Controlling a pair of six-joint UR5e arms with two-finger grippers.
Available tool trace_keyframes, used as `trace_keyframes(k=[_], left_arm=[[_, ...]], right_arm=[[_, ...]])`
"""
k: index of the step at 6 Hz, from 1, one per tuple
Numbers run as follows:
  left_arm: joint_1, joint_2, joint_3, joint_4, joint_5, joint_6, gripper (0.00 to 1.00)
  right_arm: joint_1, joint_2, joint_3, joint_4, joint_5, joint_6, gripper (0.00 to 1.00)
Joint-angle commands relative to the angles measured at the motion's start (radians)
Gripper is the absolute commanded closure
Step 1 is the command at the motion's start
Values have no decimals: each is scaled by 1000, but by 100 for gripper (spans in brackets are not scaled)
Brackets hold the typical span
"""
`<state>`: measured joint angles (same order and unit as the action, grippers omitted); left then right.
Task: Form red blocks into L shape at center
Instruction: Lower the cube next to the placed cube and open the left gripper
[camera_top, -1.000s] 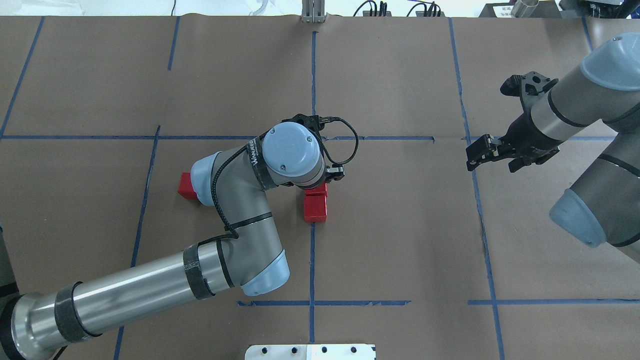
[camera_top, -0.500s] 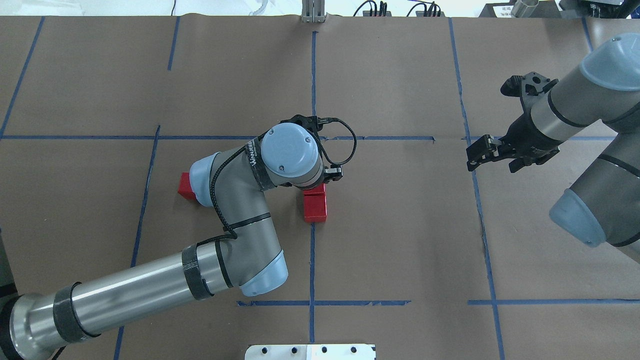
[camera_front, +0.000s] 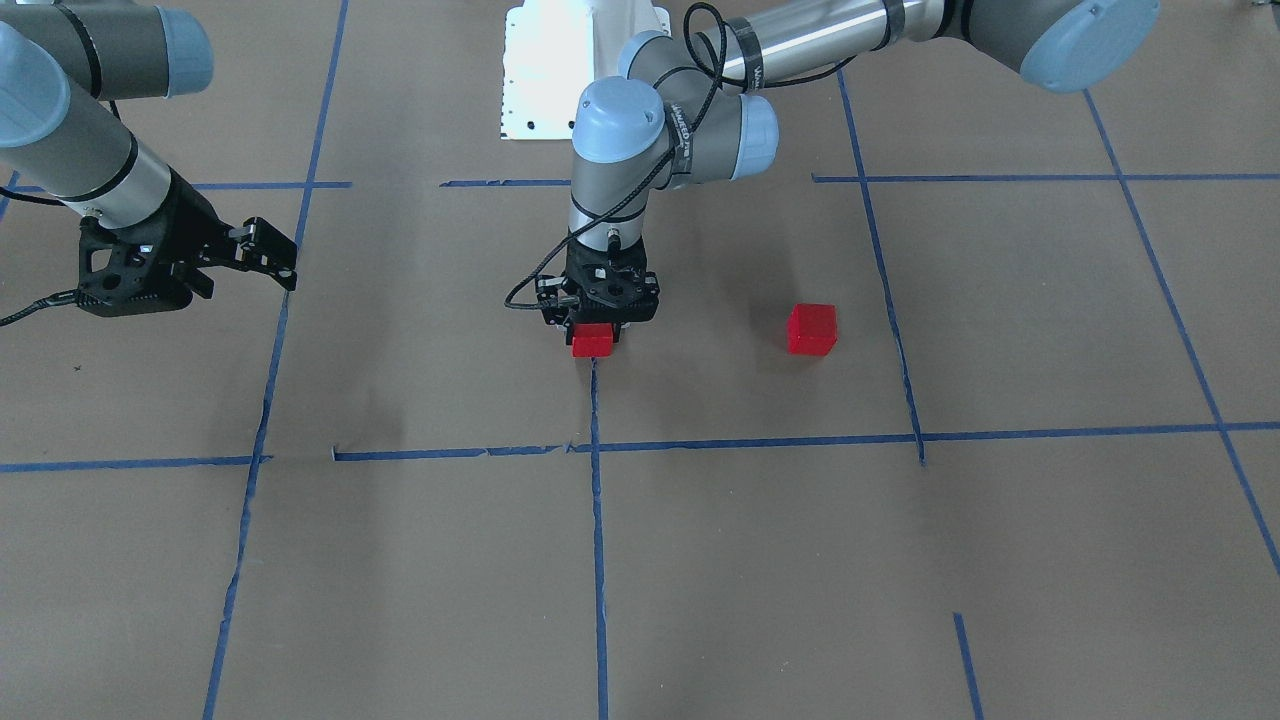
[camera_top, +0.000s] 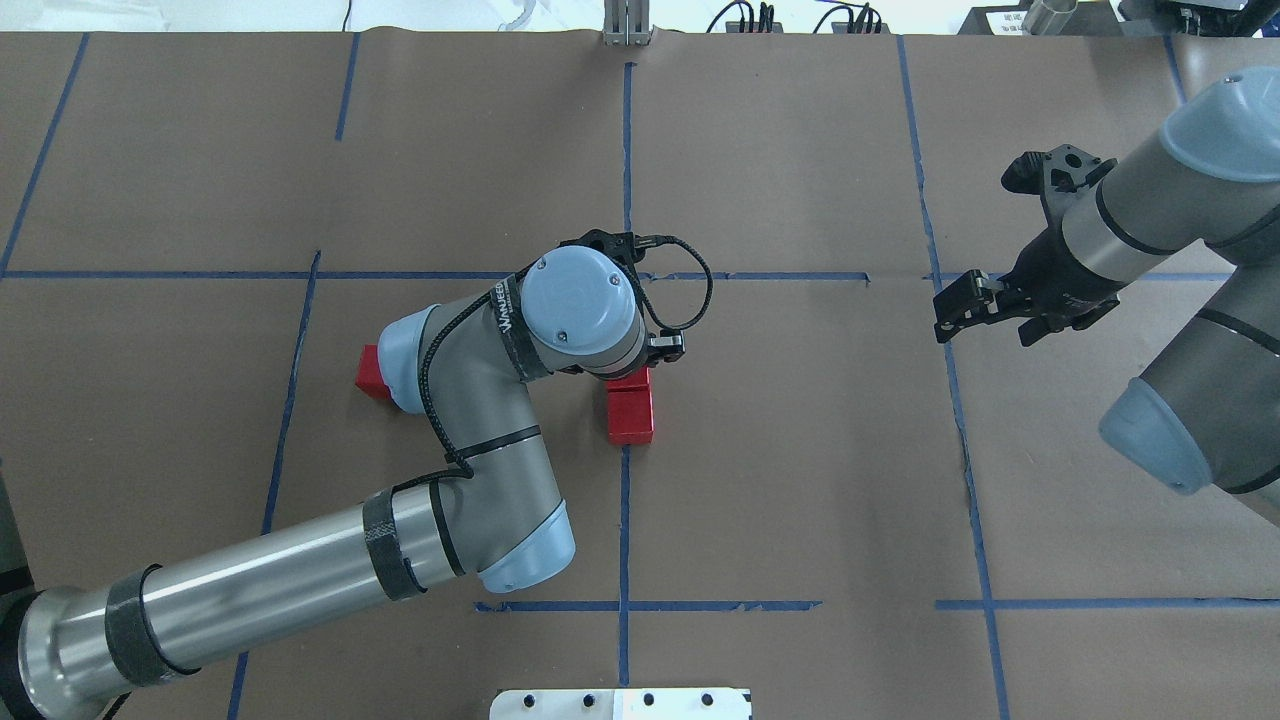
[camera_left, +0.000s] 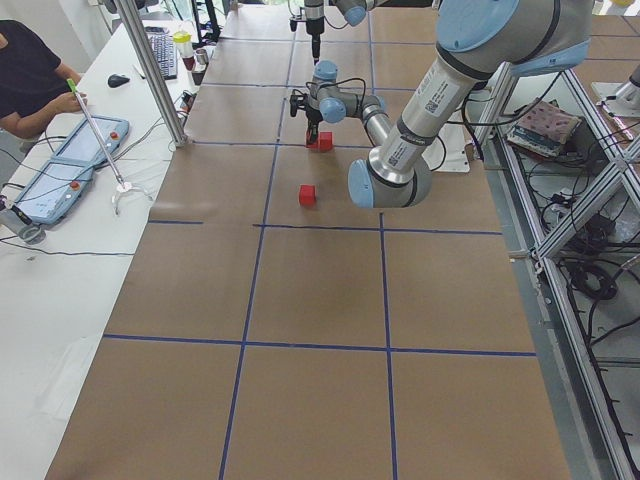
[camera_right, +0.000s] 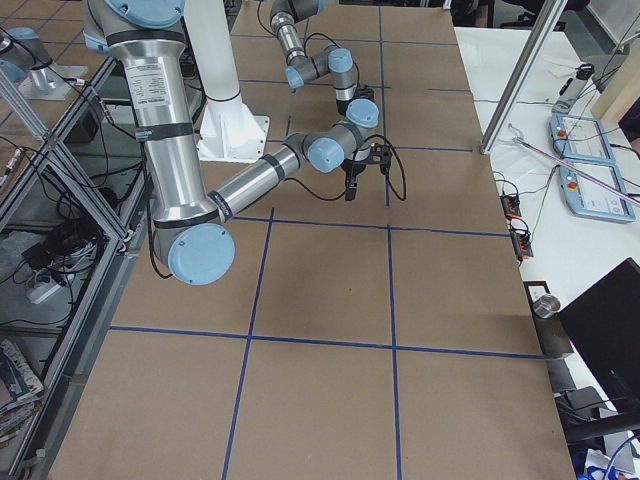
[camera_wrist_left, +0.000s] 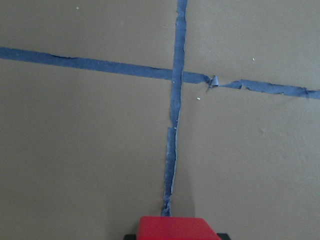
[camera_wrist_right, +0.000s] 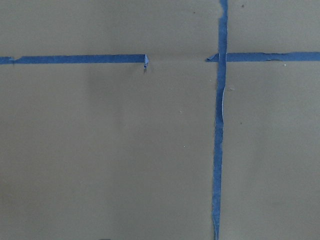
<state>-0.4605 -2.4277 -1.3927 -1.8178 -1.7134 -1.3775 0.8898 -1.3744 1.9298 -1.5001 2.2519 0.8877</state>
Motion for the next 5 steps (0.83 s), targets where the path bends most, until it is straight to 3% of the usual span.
trace_keyframes(k=[1, 2, 3, 5], left_arm=[[2, -1, 0, 0, 0, 0, 35], [2, 2, 0, -2, 0, 2, 16], [2, 6, 0, 0, 2, 3, 4], [-13, 10, -72, 2, -2, 3, 0]], right_arm=[[0, 0, 0, 0, 0, -1, 0], [0, 0, 0, 0, 2, -1, 0], [0, 0, 0, 0, 2, -3, 0], [0, 0, 3, 1, 2, -4, 0]])
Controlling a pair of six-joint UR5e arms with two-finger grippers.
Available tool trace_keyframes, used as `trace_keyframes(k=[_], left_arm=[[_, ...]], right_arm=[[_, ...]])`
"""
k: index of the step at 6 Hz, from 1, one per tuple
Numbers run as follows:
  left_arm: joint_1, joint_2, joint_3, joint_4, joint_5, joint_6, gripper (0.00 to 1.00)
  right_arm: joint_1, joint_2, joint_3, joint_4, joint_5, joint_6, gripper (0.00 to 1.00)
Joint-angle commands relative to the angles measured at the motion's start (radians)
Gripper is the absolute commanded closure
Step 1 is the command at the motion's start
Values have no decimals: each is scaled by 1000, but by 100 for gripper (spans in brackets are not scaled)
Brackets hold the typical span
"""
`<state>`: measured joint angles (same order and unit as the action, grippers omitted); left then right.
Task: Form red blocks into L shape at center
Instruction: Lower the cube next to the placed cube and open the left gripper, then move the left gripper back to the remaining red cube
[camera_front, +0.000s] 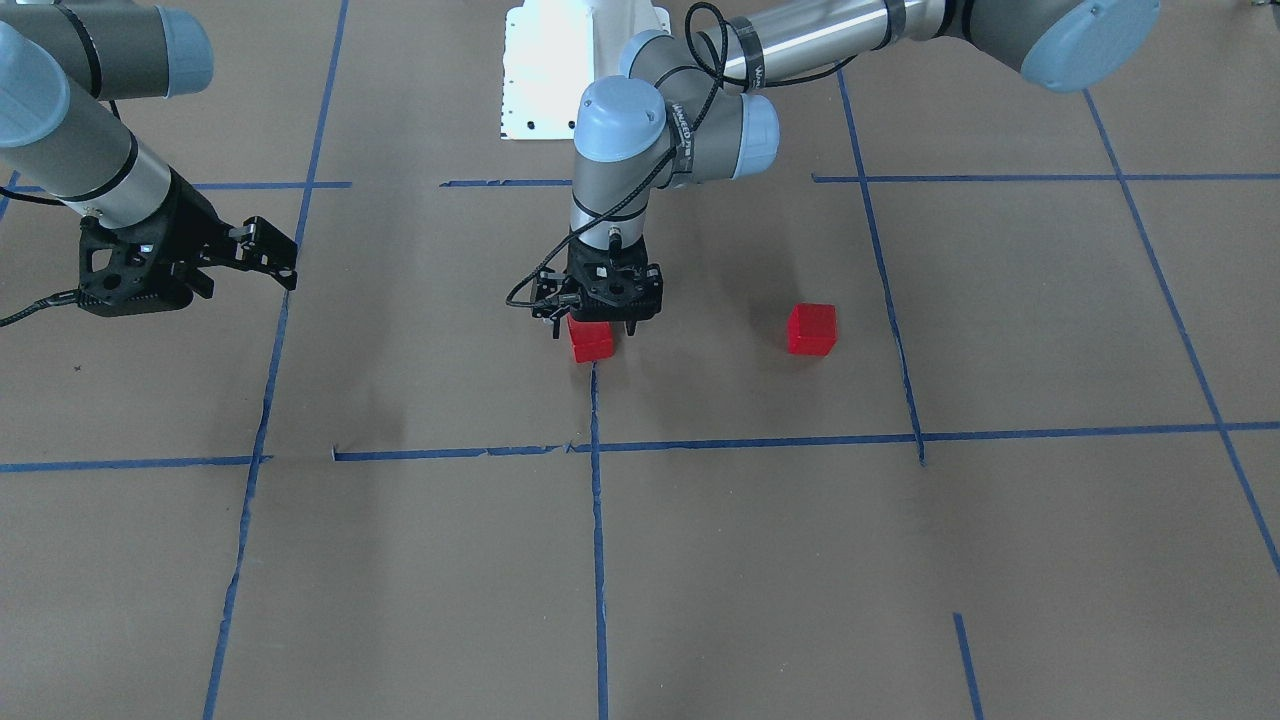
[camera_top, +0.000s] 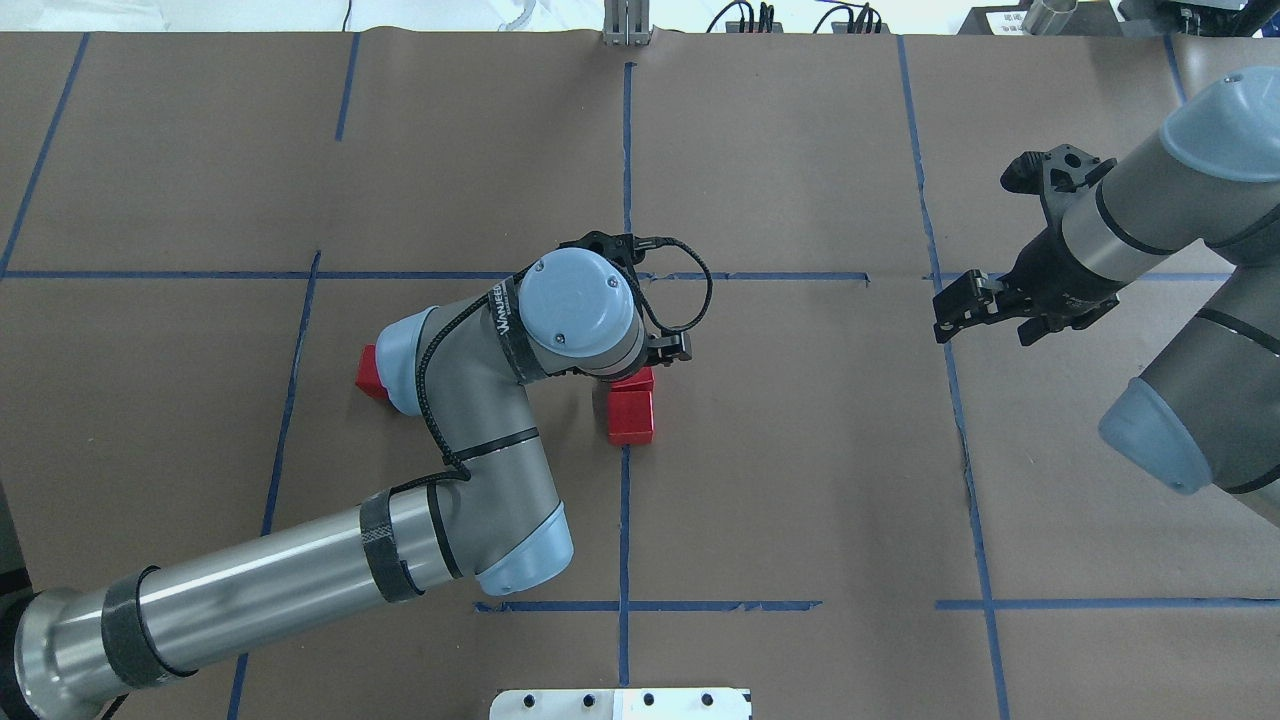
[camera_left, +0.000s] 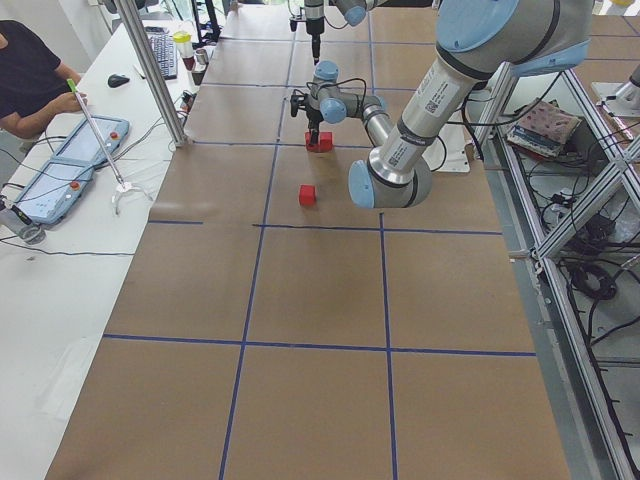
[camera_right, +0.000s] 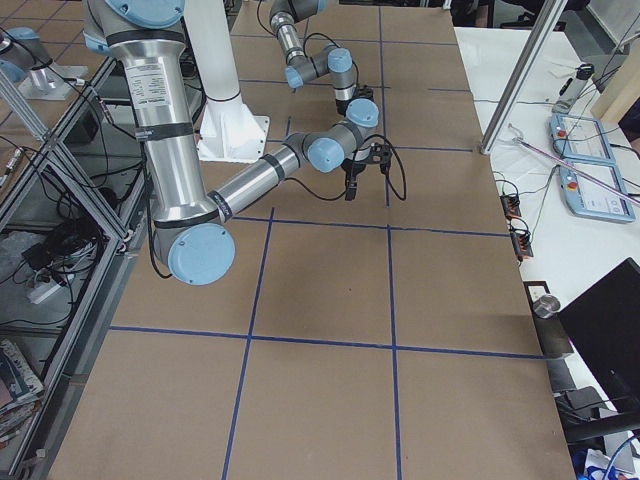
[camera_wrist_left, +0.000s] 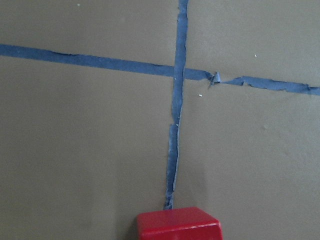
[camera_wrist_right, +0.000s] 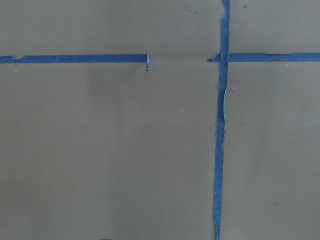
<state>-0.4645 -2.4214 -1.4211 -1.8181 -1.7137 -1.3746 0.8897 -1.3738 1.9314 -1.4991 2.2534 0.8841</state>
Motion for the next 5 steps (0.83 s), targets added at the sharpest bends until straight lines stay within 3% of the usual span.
trace_keyframes(k=[1, 2, 3, 5], left_arm=[[-43, 60, -105, 3, -9, 8, 1], [-80, 150, -193, 20, -15, 20, 1], [-135, 229, -261, 37, -61, 155, 1], [-231, 397, -309, 23, -160, 402, 1]], right_arm=[[5, -1, 5, 0, 3, -2, 0], [5, -2, 5, 0, 3, -2, 0], [5, -8, 9, 0, 5, -2, 0], [5, -18, 31, 0, 8, 1, 0]])
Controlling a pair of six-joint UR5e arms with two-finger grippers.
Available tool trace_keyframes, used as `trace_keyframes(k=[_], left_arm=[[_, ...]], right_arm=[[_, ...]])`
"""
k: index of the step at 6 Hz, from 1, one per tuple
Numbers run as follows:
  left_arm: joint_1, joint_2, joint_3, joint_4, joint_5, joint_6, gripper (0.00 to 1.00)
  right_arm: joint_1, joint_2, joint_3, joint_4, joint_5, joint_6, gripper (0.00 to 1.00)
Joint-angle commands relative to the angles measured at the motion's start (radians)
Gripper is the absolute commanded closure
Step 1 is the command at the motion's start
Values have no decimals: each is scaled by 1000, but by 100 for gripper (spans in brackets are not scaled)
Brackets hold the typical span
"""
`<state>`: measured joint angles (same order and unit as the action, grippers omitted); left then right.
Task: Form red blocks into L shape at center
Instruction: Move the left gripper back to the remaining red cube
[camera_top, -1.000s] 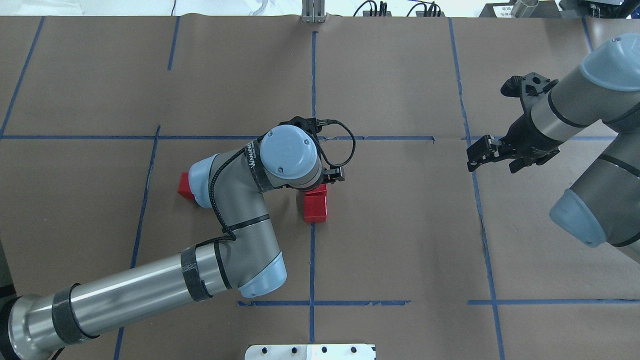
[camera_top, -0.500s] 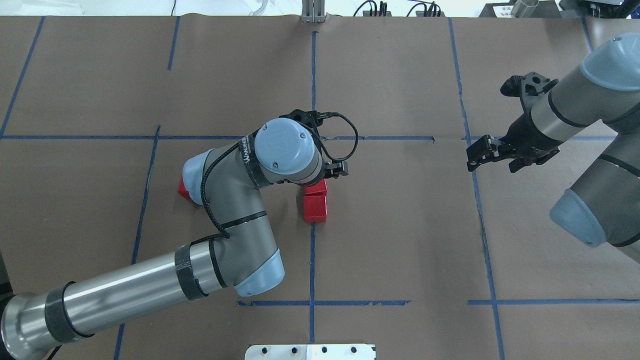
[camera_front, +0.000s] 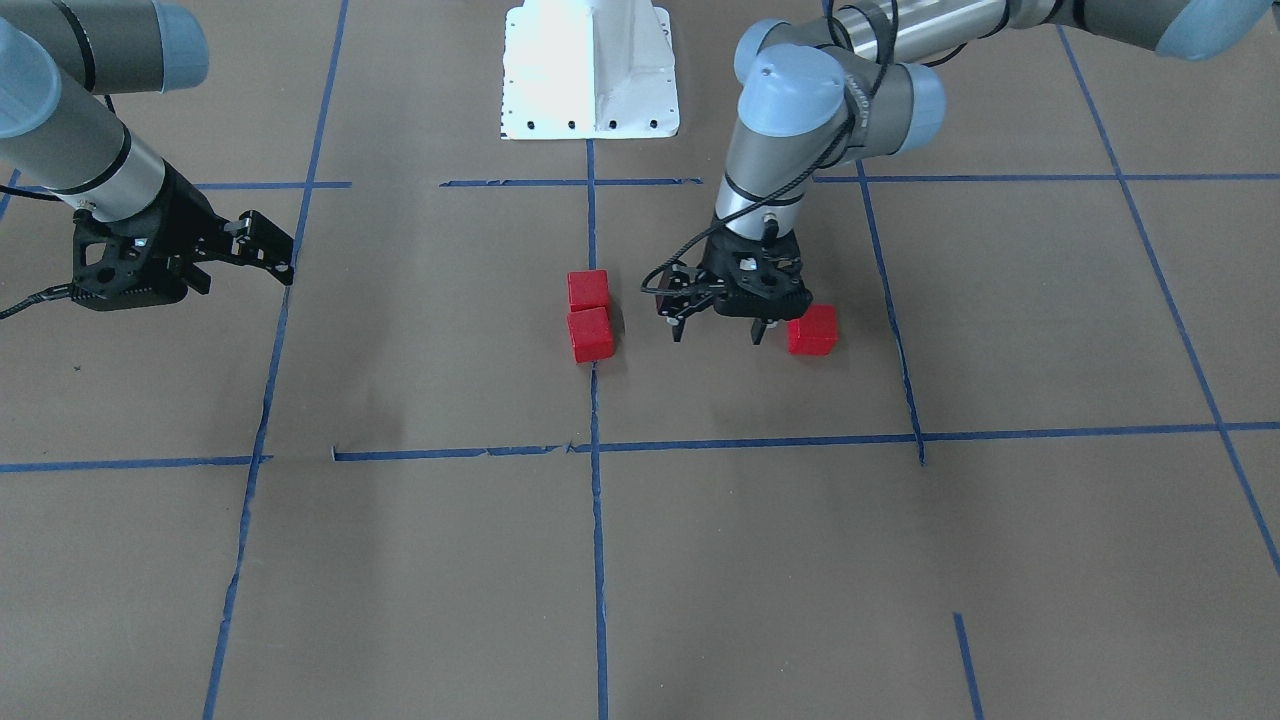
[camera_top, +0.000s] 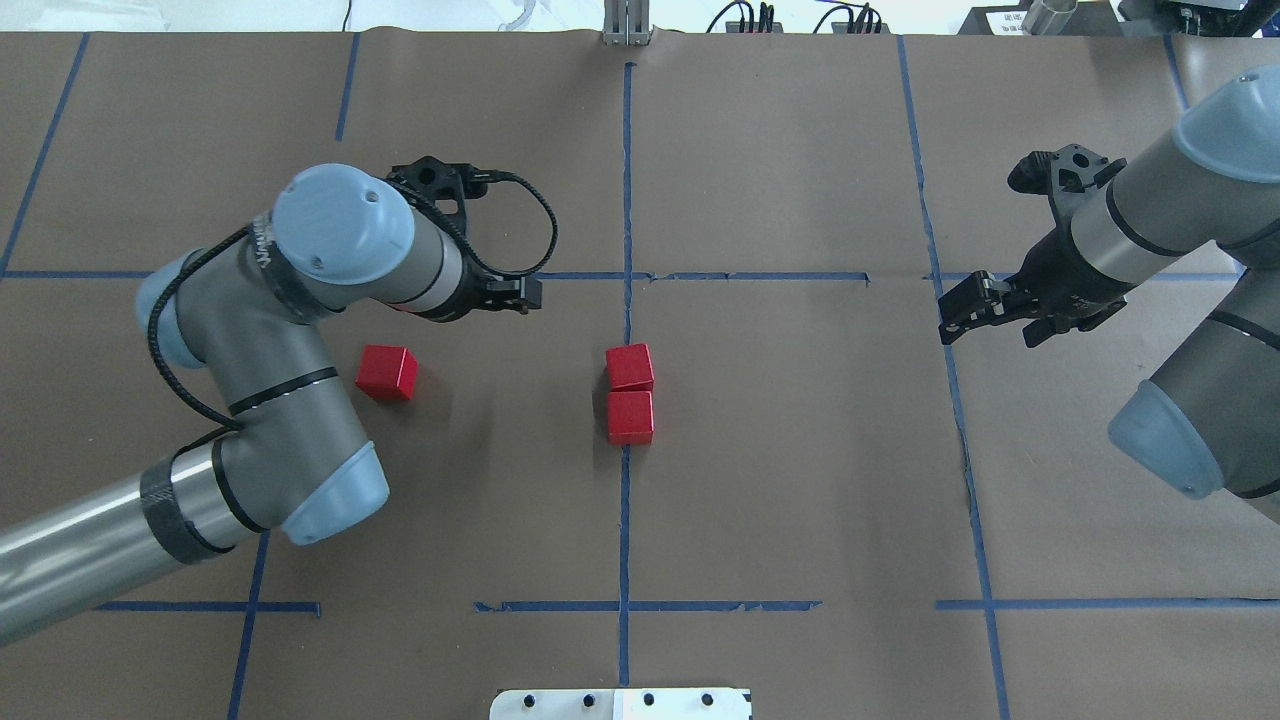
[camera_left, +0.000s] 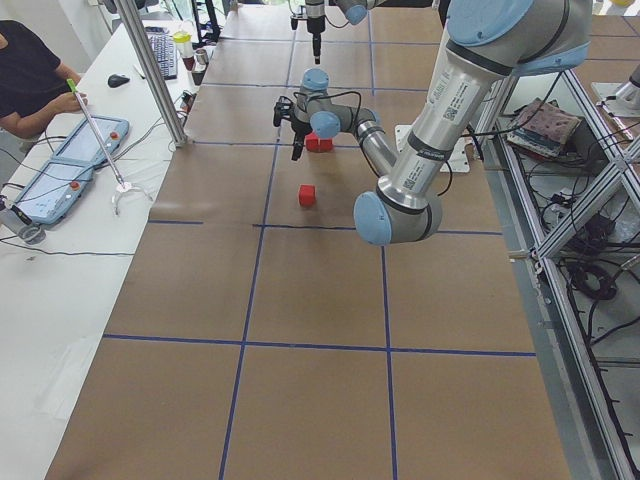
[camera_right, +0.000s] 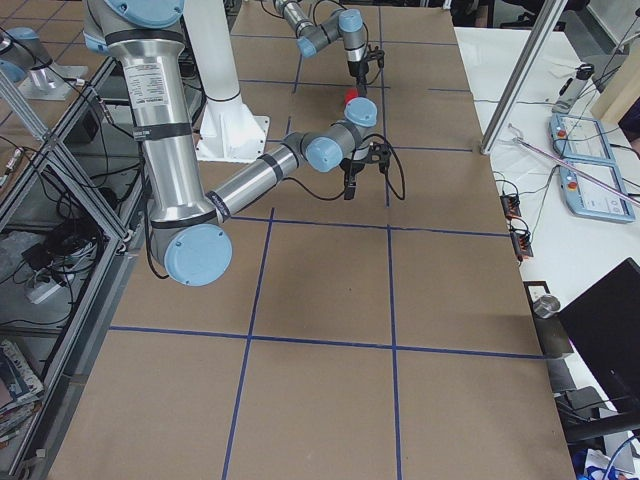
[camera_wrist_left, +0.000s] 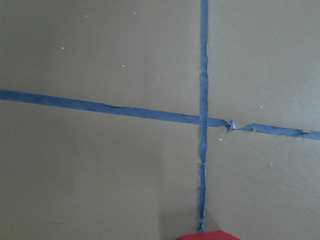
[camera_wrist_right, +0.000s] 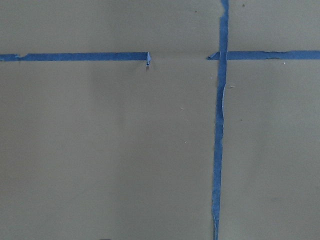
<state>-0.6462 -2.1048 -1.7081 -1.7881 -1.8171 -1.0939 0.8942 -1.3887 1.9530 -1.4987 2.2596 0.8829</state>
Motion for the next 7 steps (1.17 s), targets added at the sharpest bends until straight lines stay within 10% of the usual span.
trace_keyframes(k=[1, 7], left_arm=[[-61, 116, -22, -5, -127, 144, 1], [-47, 135, 30, -2, -229, 134, 1]], right_arm=[[0, -3, 15, 0, 2, 5, 0], [0, -9, 14, 0, 2, 5, 0]])
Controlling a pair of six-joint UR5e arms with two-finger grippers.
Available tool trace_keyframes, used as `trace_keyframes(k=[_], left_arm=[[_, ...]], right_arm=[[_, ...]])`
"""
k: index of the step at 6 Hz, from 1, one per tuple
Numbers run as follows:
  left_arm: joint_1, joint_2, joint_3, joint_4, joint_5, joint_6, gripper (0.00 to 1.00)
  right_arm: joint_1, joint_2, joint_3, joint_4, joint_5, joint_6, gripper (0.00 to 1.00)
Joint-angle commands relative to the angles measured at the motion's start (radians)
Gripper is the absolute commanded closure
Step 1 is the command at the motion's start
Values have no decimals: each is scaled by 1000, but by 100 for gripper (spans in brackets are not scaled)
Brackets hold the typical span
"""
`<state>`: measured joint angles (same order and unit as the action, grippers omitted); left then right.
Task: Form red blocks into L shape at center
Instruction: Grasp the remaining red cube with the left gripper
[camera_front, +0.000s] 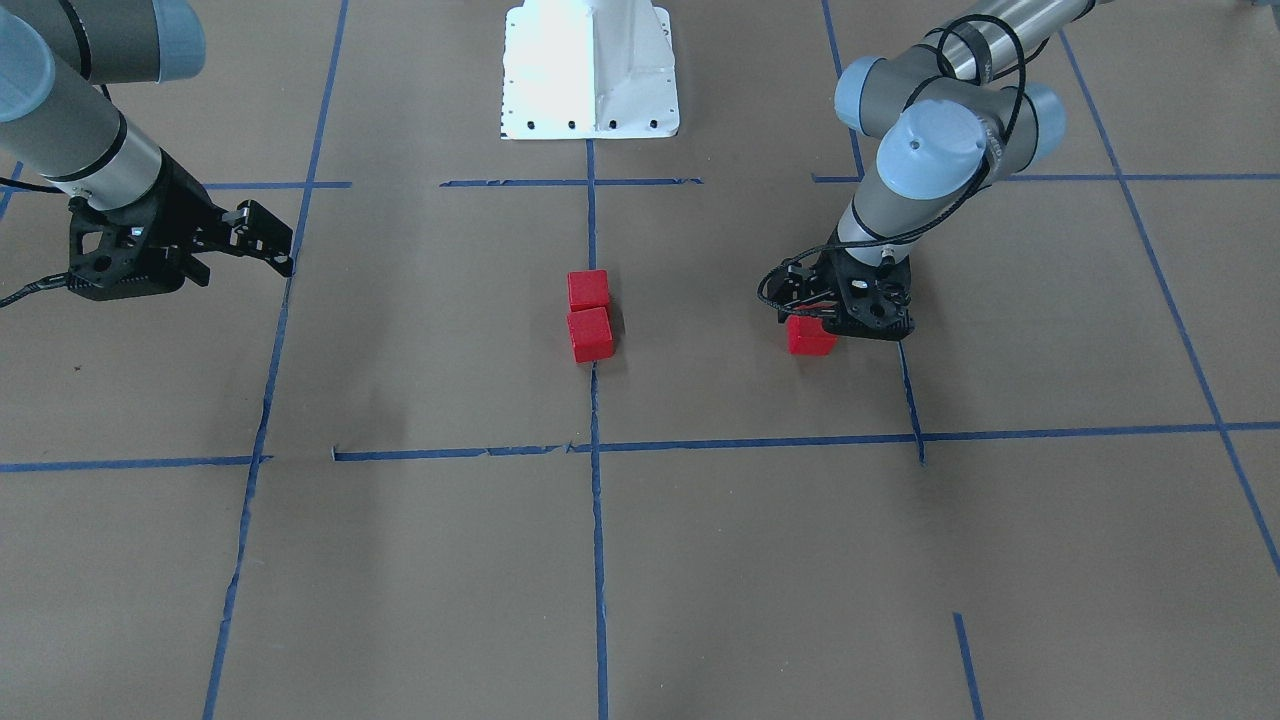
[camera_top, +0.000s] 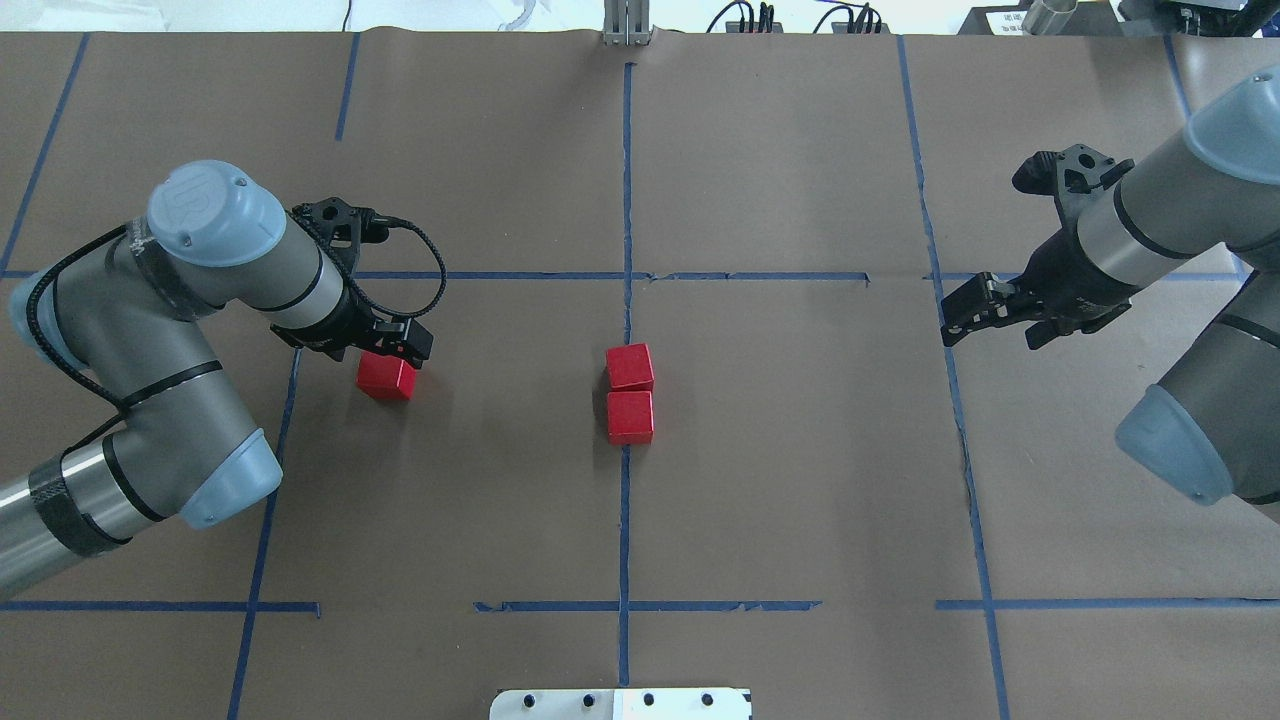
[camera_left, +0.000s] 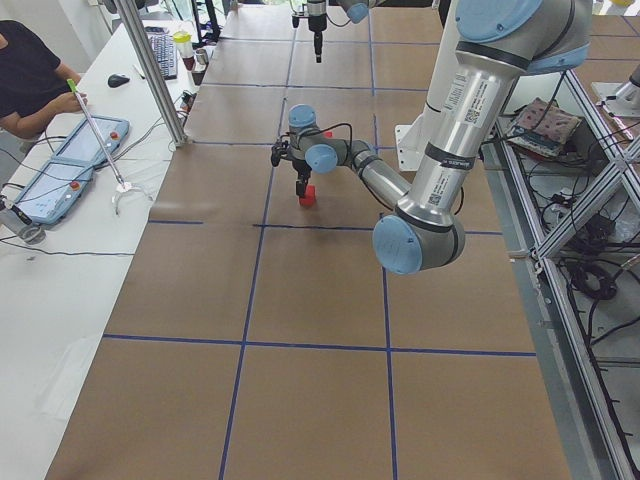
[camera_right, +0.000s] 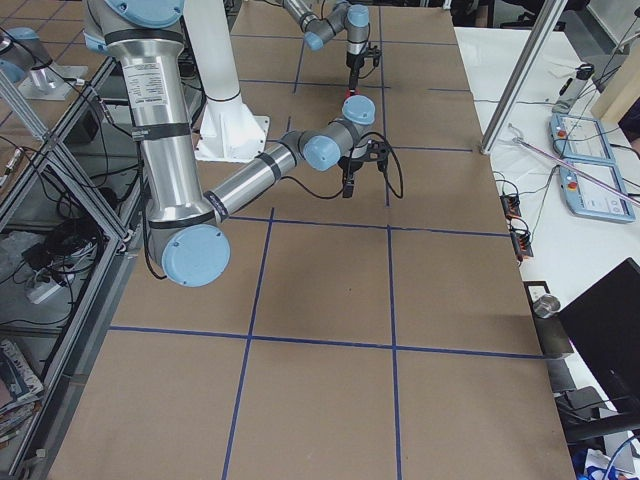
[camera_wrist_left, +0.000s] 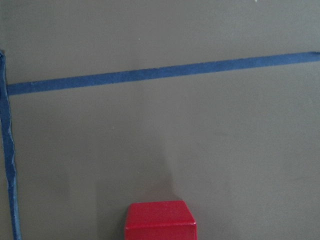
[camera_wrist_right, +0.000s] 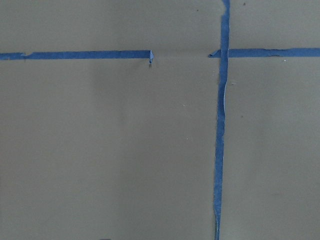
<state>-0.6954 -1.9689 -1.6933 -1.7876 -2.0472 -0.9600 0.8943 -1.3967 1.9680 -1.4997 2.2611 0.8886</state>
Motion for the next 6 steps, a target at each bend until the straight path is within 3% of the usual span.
trace_keyframes(k=[1, 2, 5, 6], left_arm=[[2, -1, 18, -4, 1, 0, 1], [4, -5, 29, -6, -1, 0, 7], [7, -14, 40, -3, 1, 0, 93], [1, -28, 20, 2, 1, -23, 100]], right_arm=[[-2, -1, -1, 0, 2, 0, 0], [-2, 1, -1, 0, 2, 0, 0], [-2, -1, 0, 0, 2, 0, 0], [-2, -1, 0, 0, 2, 0, 0]])
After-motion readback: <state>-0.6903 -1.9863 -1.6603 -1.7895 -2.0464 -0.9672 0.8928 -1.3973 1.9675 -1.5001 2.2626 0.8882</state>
